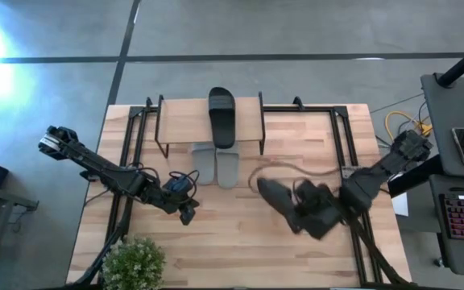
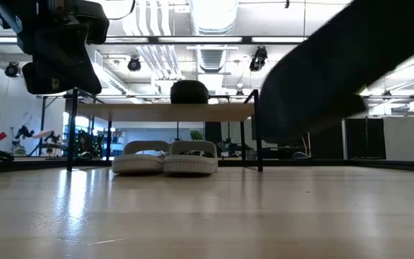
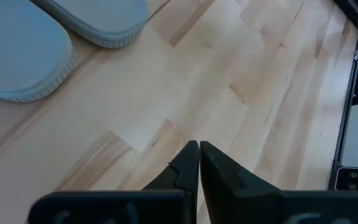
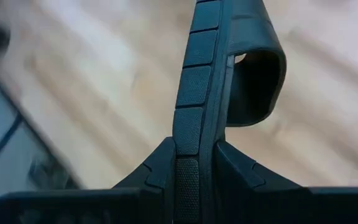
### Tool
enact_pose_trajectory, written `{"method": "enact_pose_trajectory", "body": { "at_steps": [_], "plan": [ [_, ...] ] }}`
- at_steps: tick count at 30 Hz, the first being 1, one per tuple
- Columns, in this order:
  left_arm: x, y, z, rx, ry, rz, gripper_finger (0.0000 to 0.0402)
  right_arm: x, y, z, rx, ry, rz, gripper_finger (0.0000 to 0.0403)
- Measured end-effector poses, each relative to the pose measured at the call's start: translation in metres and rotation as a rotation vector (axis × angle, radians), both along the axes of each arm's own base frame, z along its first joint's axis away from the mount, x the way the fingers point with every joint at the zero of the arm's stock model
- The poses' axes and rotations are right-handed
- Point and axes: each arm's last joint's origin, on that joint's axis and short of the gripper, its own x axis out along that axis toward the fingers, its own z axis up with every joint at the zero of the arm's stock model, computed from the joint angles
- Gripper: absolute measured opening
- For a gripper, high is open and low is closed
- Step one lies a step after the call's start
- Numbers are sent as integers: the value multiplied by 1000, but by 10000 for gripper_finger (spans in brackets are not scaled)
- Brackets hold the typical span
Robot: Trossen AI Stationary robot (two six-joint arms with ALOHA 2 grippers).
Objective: Pick and place slides into the shelf
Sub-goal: Put the black slide on the shelf
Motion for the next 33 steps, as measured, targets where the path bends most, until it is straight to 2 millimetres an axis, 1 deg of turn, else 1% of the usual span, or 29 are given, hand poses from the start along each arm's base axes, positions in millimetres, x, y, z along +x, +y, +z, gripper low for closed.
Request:
{"method": "enact_pose_trajectory", "body": {
  "at_steps": [3, 6, 10, 13, 16, 19, 22, 25, 27, 29, 31, 33],
  "plan": [
    [-1, 0, -1, 6, 12, -1, 0, -4, 22, -11, 37, 59, 51, 77],
    [-1, 0, -1, 6, 11, -1, 0, -7, 40, -25, -10, 120, 63, 77],
    [-1, 0, -1, 6, 11, -1, 0, 1, 55, -43, -110, 220, 47, 77],
    [-1, 0, -1, 1, 13, -7, 0, 11, 68, -50, -153, 254, 105, 87],
    [-1, 0, -1, -4, 16, -11, 0, 26, 81, -51, -166, 244, 166, 114],
    [-1, 0, -1, -3, 17, -11, 0, 40, 92, -43, -188, 190, 207, 156],
    [-1, 0, -1, -3, 18, -12, 0, 48, 100, -31, -196, 150, 262, 201],
    [-1, 0, -1, -2, 18, -11, 0, 50, 103, -22, -192, 129, 300, 242],
    [-1, 0, -1, -3, 18, -11, 0, 47, 100, -16, -195, 137, 292, 264],
    [-1, 0, -1, -8, 16, -8, 0, 39, 93, -12, -204, 179, 234, 279],
    [-1, 0, -1, -20, 10, 0, 0, 31, 86, -7, -178, 200, 145, 287],
    [0, -1, 0, -57, 1, 24, 0, 22, 79, -10, -122, 234, 51, 287]
  ]
}}
